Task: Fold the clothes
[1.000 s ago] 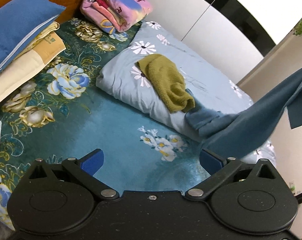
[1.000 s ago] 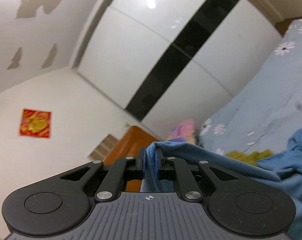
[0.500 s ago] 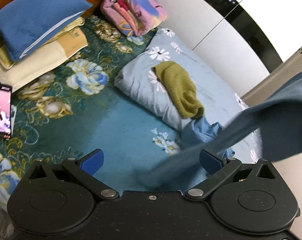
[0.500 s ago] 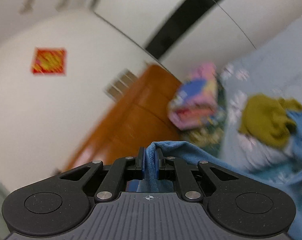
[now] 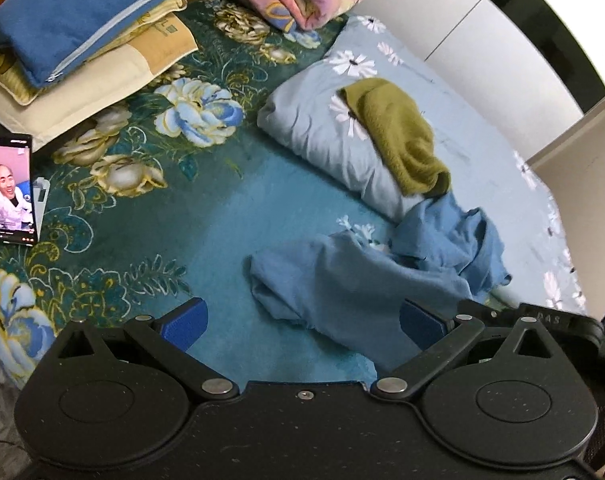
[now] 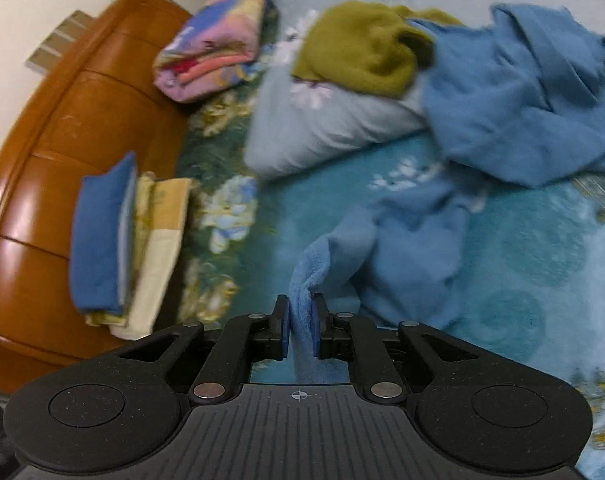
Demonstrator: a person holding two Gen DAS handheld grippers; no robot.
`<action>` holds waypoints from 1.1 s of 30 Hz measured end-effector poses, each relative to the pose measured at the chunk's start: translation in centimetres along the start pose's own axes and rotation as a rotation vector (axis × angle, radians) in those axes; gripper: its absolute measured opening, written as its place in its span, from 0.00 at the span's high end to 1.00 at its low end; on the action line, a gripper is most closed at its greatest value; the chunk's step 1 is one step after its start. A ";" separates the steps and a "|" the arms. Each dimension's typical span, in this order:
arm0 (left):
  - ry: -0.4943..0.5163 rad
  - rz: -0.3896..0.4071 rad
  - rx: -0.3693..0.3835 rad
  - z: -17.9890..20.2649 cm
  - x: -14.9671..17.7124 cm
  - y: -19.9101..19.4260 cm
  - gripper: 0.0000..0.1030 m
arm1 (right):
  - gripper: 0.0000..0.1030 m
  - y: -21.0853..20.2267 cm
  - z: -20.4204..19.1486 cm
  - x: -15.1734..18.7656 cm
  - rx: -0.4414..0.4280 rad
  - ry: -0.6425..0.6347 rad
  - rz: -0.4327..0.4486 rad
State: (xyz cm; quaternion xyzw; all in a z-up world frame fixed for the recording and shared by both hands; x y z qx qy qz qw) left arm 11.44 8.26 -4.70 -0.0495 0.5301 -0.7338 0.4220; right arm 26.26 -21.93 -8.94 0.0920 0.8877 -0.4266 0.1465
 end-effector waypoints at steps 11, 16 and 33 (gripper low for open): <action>0.025 0.009 -0.170 7.7 -0.8 4.7 0.02 | 0.40 2.7 15.5 -9.0 0.093 0.216 0.121; -0.016 0.011 -0.269 8.5 -1.0 5.2 0.02 | 0.41 8.2 20.4 -14.9 0.207 0.361 0.161; -0.021 -0.089 -0.400 10.3 -0.4 9.2 0.02 | 0.96 8.3 25.7 -27.9 0.045 0.402 0.458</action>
Point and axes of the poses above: each gripper's, at about its wrist camera, not at the fingertips, and y roughly the way its jaws point, z to its right, x to its underside, the point moved 3 cm from there along y, roughly the way its jaws point, and after that the axes turned 6 degrees about -y, right-handed, at the moved point
